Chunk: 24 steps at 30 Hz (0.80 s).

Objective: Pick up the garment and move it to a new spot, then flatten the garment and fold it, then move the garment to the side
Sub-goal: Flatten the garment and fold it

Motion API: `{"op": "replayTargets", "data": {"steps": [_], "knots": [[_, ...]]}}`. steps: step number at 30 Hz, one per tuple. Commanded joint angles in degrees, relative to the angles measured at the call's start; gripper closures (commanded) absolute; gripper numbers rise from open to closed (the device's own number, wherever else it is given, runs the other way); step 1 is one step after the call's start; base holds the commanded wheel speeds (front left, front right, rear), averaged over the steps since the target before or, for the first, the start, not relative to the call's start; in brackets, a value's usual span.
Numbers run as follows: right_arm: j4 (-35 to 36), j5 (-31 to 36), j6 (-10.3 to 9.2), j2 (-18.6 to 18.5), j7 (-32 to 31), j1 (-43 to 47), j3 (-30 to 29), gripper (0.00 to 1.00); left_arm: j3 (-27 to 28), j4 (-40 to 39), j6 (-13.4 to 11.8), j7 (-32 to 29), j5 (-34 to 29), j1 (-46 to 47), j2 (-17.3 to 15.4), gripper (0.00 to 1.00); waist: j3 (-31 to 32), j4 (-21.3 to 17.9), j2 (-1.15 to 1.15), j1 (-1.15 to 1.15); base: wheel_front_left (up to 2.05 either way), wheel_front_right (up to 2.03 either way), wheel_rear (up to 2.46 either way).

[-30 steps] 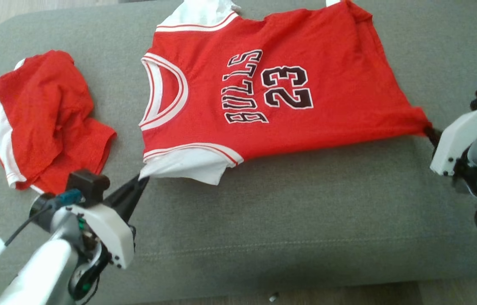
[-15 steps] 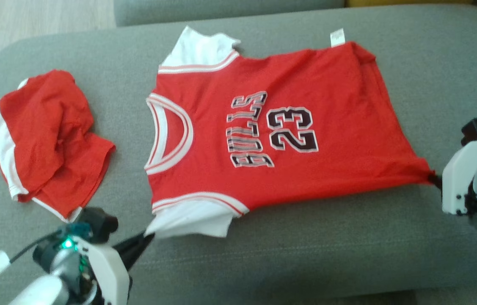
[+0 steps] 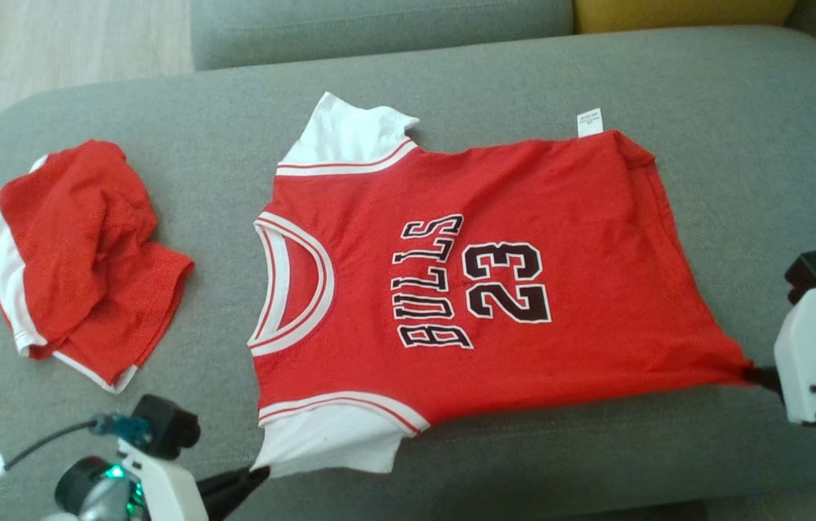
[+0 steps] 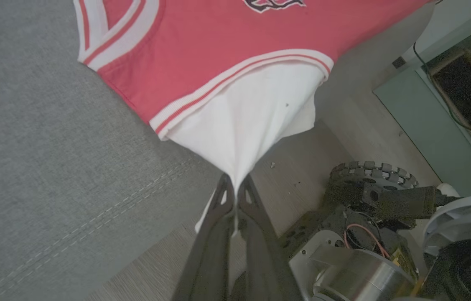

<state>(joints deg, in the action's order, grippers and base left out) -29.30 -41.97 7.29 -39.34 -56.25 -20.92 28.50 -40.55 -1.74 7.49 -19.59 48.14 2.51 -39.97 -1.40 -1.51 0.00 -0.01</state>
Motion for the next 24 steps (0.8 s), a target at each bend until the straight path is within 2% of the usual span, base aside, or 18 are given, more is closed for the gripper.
{"op": "replayTargets", "data": {"steps": [1, 10, 17, 24], "knots": [[3.2, -0.5, 0.20, -3.2, -0.4, -0.6, -0.5, 1.00, 3.5, -2.3, -0.4, 0.0, 0.4, 3.0, -2.9, 1.00, -0.6, -0.3, 0.00, 0.01, 0.00, 0.00, 0.00], [7.1, 1.1, 0.20, -2.4, -2.1, -3.2, -4.2, 1.00, 8.2, -4.5, -2.6, 1.5, 1.9, 7.9, -2.7, 1.00, -4.0, -0.8, 0.00, 0.01, 0.00, 0.00, 0.00], [6.8, 2.8, 0.20, -0.9, -2.5, -7.1, -5.7, 1.00, 9.0, -3.8, -2.3, 0.3, 1.6, 13.4, -2.0, 1.00, -5.8, -0.6, 0.00, 0.01, 0.00, 0.00, 0.00], [4.3, 6.0, 0.20, 1.9, -1.8, -12.0, -6.0, 1.00, 8.4, -0.2, -1.8, -0.8, 0.8, 19.6, 0.3, 1.00, -8.5, -0.5, 0.00, 0.01, 0.00, 0.00, 0.00]]}}
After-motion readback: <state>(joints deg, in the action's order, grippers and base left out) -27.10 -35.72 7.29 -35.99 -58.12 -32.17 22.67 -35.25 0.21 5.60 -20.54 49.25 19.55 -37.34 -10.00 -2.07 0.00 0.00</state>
